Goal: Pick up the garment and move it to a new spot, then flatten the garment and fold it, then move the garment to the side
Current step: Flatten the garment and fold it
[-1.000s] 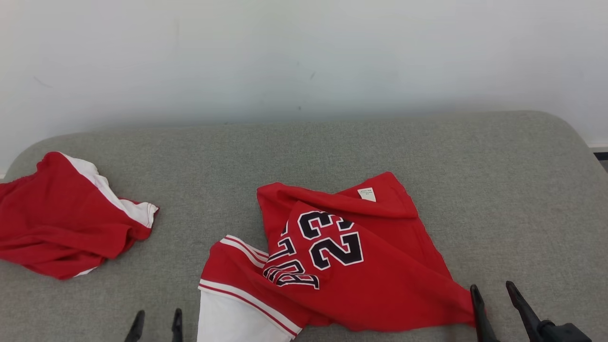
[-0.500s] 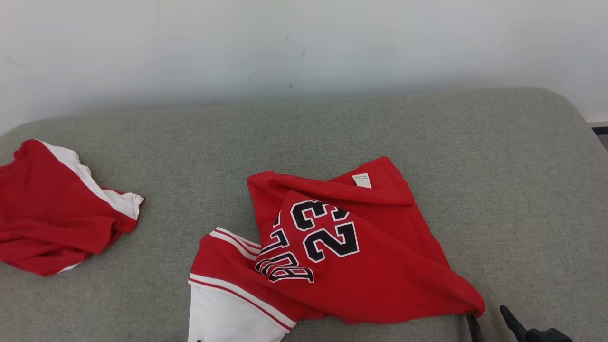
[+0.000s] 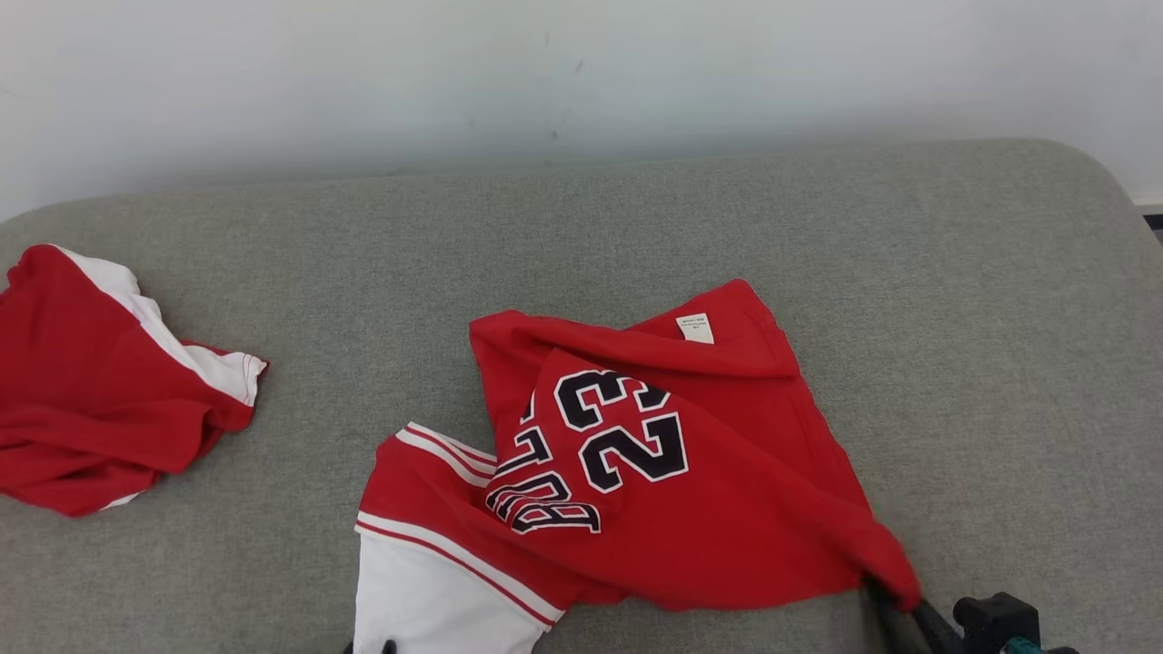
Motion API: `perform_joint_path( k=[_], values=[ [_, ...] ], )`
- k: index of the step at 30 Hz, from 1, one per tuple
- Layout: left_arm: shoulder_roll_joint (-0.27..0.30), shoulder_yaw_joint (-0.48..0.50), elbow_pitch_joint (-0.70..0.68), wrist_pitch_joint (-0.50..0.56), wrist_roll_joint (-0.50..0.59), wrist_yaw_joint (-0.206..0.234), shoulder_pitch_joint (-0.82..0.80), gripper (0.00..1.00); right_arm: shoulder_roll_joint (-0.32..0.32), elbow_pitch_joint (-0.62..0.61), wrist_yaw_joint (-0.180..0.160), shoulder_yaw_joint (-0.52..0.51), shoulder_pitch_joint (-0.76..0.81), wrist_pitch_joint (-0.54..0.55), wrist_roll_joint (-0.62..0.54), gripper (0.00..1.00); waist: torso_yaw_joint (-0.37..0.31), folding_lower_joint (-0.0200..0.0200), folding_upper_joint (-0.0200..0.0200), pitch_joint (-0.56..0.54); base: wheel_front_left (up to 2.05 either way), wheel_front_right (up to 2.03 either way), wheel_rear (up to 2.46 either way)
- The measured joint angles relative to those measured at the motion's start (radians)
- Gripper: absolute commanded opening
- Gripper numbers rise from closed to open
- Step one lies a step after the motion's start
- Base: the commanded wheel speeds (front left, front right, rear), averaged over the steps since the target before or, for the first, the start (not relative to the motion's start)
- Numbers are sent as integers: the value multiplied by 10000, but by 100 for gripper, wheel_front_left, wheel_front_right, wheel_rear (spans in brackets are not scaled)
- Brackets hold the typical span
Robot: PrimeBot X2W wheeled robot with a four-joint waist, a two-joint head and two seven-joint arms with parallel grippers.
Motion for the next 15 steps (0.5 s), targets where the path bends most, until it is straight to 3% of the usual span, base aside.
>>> perform_joint_path(
  k=[4, 10, 15],
  values=[
    [-4, -105, -244, 50, -347, -2, -34, 0, -69, -489, 0, 180, -13, 0, 119, 0, 42, 1, 1, -9, 0, 0, 0],
    [-31, 92, -1651, 92, -742, -2, -18, 0, -88, -1833, 0, 368, 252, 0, 337, 0, 79, 1, 1, 15, 0, 0, 0],
    [395, 63, -2648, 92, -815, -2, -793, 0, -75, -2752, 0, 441, -116, 0, 761, 0, 18, 1, 1, 66, 0, 0, 0]
  ],
)
